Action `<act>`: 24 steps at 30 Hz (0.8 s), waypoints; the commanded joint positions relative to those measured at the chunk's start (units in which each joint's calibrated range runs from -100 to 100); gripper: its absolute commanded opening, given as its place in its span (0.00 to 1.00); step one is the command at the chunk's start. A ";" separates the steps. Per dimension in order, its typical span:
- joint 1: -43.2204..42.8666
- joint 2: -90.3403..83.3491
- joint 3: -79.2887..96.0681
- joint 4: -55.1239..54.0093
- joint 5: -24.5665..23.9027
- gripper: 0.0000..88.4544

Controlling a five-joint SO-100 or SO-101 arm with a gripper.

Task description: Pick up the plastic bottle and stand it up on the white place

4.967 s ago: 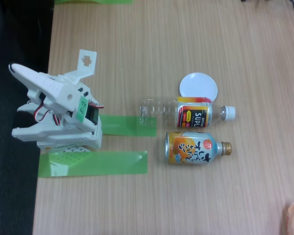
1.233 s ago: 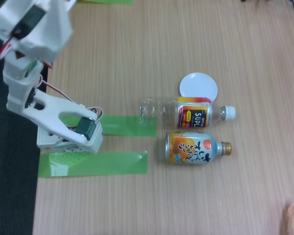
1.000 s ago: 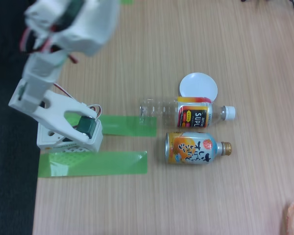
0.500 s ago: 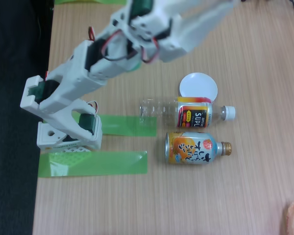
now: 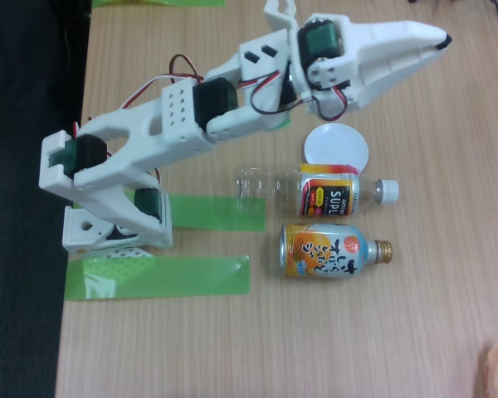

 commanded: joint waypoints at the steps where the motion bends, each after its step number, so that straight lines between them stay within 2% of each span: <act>1: -3.90 0.10 1.73 0.23 3.43 0.03; 4: -7.23 1.02 3.64 0.23 6.16 0.11; 8: -8.42 6.40 0.01 -0.03 6.21 0.18; 17: -7.60 21.77 -14.11 0.15 6.53 0.18; 21: -7.60 27.23 -17.73 0.15 11.51 0.18; 24: -7.53 31.26 -19.99 0.23 13.09 0.19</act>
